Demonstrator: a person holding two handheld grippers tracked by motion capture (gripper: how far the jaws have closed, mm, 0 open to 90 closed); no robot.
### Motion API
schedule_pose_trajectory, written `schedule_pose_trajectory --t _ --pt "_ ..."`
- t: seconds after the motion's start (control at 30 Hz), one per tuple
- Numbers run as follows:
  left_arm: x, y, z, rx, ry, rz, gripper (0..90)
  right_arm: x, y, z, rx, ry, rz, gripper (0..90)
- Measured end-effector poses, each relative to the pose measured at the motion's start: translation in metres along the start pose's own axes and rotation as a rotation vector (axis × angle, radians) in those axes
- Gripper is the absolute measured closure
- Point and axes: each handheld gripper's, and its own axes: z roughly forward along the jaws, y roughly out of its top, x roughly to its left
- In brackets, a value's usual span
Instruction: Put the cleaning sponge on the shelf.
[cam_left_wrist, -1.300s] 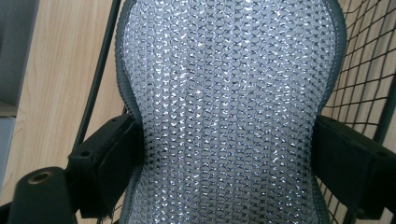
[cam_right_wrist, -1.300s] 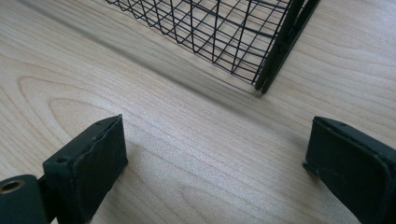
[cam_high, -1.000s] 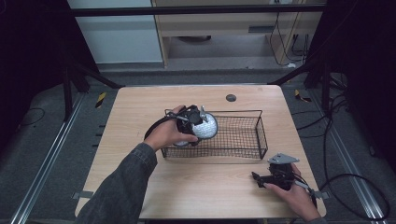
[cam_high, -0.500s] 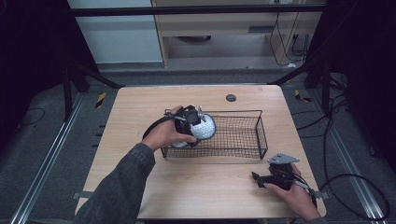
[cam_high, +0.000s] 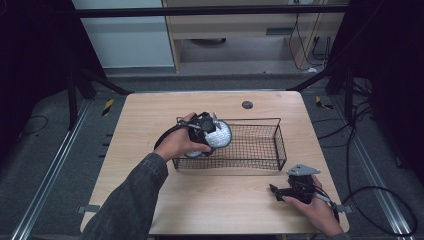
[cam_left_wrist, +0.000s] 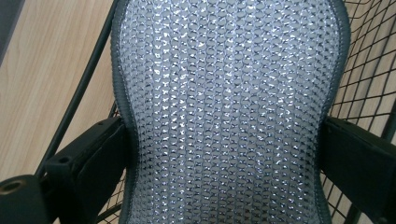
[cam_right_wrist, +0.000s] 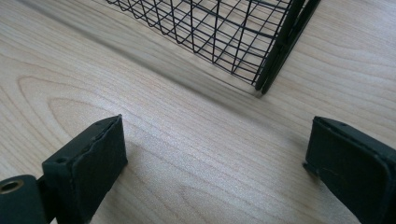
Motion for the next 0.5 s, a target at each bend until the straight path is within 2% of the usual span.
schedule_pose_trajectory --t 0.33,0.5 --pt "0.0022 -0.0003 0.004 0.016 -0.003 -0.013 3.3 -0.0002 0.0001 0.0001 0.001 0.001 -0.001 5.2" --pt "0.0022 -0.0002 0.0011 0.002 -0.004 -0.02 4.5 -0.0001 0.0001 0.0001 0.001 0.001 -0.001 5.2"
